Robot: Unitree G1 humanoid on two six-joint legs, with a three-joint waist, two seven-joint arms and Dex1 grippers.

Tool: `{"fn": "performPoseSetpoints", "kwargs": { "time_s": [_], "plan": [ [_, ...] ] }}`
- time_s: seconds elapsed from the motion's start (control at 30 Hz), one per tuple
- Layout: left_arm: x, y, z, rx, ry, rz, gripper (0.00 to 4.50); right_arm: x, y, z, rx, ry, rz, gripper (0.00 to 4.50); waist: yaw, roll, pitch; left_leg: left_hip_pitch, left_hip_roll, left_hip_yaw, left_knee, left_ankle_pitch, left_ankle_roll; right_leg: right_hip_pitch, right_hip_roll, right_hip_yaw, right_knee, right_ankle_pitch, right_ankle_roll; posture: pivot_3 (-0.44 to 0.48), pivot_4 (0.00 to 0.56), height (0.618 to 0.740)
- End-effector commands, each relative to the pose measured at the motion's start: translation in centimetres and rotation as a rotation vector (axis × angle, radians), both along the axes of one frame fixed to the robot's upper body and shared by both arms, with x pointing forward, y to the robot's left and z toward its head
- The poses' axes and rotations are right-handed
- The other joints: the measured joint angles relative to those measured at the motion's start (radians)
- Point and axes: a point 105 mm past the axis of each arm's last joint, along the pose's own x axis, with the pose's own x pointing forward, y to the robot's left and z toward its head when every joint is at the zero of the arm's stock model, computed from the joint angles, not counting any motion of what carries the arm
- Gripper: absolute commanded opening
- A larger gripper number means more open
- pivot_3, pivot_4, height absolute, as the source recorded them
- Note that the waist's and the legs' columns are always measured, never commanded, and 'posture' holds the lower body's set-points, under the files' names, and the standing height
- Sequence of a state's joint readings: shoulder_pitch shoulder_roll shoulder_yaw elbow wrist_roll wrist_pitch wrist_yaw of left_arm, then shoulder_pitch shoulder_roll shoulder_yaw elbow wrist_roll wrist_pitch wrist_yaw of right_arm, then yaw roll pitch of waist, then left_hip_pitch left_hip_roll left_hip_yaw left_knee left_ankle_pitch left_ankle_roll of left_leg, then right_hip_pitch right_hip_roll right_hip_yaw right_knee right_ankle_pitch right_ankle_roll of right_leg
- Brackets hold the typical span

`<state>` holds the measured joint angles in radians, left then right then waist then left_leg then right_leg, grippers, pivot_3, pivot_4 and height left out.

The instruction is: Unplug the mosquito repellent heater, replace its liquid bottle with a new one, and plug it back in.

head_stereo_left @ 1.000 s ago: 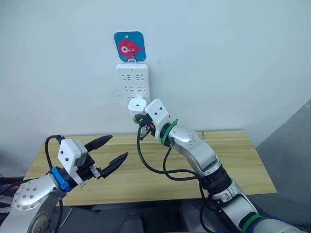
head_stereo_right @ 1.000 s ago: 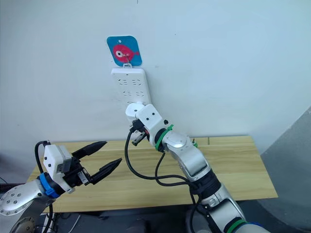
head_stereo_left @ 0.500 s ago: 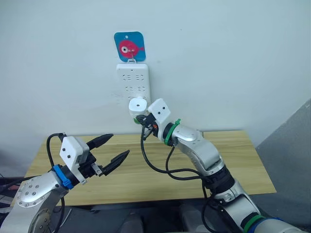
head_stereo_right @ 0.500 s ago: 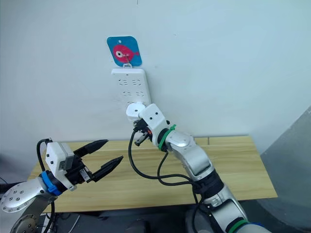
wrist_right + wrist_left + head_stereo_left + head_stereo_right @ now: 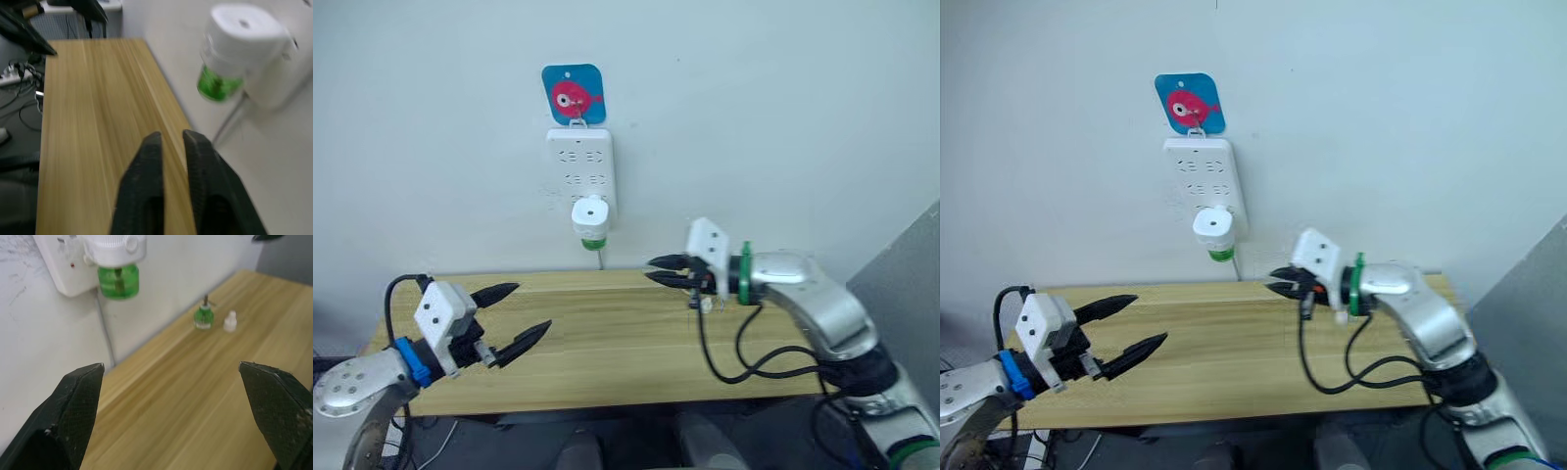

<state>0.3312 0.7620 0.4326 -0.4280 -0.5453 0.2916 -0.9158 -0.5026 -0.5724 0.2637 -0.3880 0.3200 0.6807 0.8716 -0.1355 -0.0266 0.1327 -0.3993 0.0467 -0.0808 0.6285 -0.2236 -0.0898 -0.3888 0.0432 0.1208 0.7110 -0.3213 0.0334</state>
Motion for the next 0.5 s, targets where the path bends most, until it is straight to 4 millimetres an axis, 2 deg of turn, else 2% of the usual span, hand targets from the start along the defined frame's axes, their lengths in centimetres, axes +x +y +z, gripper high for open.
{"fn": "performPoseSetpoints", "kwargs": {
  "time_s": [0.03,0.2,0.27,0.33,0.5],
  "plan": [
    [0.3,1.3,1.5,0.041,-0.007,-0.019,4.50,-1.4,-1.8,2.7,0.018,-0.017,0.033,1.99,0.001,0.000,0.000,0.000,0.000,0.000,0.000,0.000,0.000,0.000,0.000,0.000,0.000,0.000,0.000,-0.020,0.039,0.729],
    [0.5,2.7,2.1,0.085,0.100,-0.021,4.50,-1.6,-6.3,3.1,-0.138,-0.091,-0.047,3.88,0.000,-0.001,-0.002,0.000,0.000,0.000,0.000,0.000,0.000,0.000,0.000,0.000,0.000,0.000,0.000,-0.023,0.021,0.729],
    [0.6,3.0,2.1,0.119,0.128,-0.014,4.50,-1.6,-7.8,2.7,-0.216,-0.130,-0.059,4.47,0.000,-0.001,-0.003,0.000,0.000,0.000,0.000,0.000,0.000,0.000,0.000,0.000,0.000,0.000,0.001,-0.025,0.012,0.729],
    [1.0,3.5,2.1,0.185,0.121,0.024,4.50,-1.9,-9.5,2.1,-0.284,-0.129,-0.066,4.47,0.000,-0.001,-0.005,0.000,0.000,0.001,0.000,0.000,0.000,0.000,0.000,0.000,0.000,0.000,0.001,-0.027,0.009,0.729],
    [1.2,4.1,1.9,0.210,0.125,0.077,4.50,-1.9,-11.7,2.0,-0.335,-0.135,-0.102,4.47,-0.003,-0.003,-0.012,0.001,0.000,0.002,0.000,0.000,0.000,0.000,0.000,0.001,0.001,0.000,0.001,-0.025,0.004,0.729]
  ]
}}
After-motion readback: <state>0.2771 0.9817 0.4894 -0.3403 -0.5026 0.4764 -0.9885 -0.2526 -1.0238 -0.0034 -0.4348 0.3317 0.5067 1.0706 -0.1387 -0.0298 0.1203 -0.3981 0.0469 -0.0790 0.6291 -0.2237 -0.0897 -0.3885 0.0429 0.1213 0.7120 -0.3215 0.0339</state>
